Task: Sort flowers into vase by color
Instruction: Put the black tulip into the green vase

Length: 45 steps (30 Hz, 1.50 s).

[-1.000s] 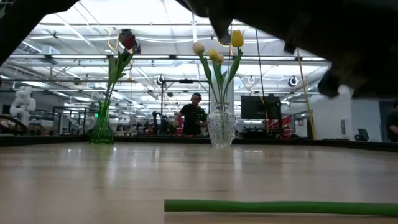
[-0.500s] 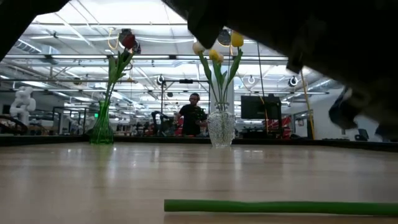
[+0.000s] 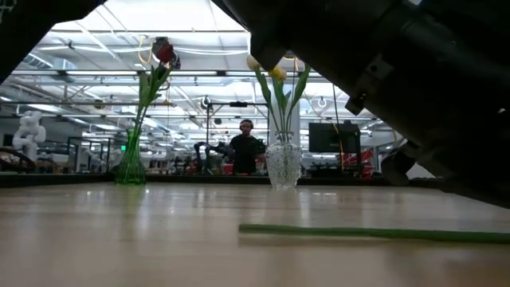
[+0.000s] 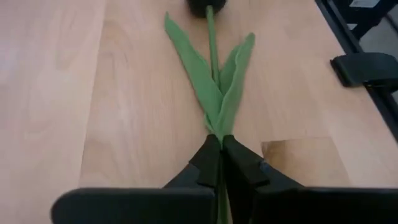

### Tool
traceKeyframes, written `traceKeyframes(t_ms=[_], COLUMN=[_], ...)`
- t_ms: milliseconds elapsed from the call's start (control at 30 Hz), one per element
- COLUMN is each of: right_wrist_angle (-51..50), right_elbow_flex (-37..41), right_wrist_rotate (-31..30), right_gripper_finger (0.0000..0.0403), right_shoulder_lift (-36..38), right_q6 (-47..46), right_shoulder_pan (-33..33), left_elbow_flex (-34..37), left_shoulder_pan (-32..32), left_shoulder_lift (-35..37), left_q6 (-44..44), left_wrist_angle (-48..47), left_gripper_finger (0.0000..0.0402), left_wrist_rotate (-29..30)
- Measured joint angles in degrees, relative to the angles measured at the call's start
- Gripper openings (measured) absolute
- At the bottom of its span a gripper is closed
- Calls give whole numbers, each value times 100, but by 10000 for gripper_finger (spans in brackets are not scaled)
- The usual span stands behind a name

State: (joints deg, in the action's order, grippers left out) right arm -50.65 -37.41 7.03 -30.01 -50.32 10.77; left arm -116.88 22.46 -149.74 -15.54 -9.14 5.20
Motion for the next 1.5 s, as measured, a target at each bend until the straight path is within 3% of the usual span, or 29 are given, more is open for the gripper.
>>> traceKeyframes(t_ms=[167, 367, 600, 900, 1100, 1300, 1500], right_wrist_angle=[-35, -203, -208, -177, 98, 751, 1396], right_elbow_flex=[0, 2, 2, 2, 2, 2, 2], right_wrist_rotate=[0, 4, 2, 35, 12, -180, -271], right_gripper_finger=[79, 79, 79, 79, 79, 79, 79], right_shoulder_lift=[-2, 1, 1, -64, -413, -912, -1443], right_q6=[117, 566, 1208, 2258, 2995, 3005, 3027], right_shoulder_pan=[0, 2, 0, -1, -1, -1, -1], left_elbow_flex=[34, 54, 50, 36, 149, 1529, 4125], left_shoulder_pan=[-265, -720, -1135, -1604, -1912, -2271, -2359], left_shoulder_lift=[294, 1141, 2315, 4010, 5037, 6466, 8182], left_q6=[-52, 603, 1538, 1958, 1990, 1617, 1482], left_wrist_angle=[-420, -1278, -2429, -2875, -4446, -4286, -2354], left_gripper_finger=[6, 3, 2, 0, 0, 0, 0], left_wrist_rotate=[-520, 3, 25, 867, 1731, 2111, 2226])
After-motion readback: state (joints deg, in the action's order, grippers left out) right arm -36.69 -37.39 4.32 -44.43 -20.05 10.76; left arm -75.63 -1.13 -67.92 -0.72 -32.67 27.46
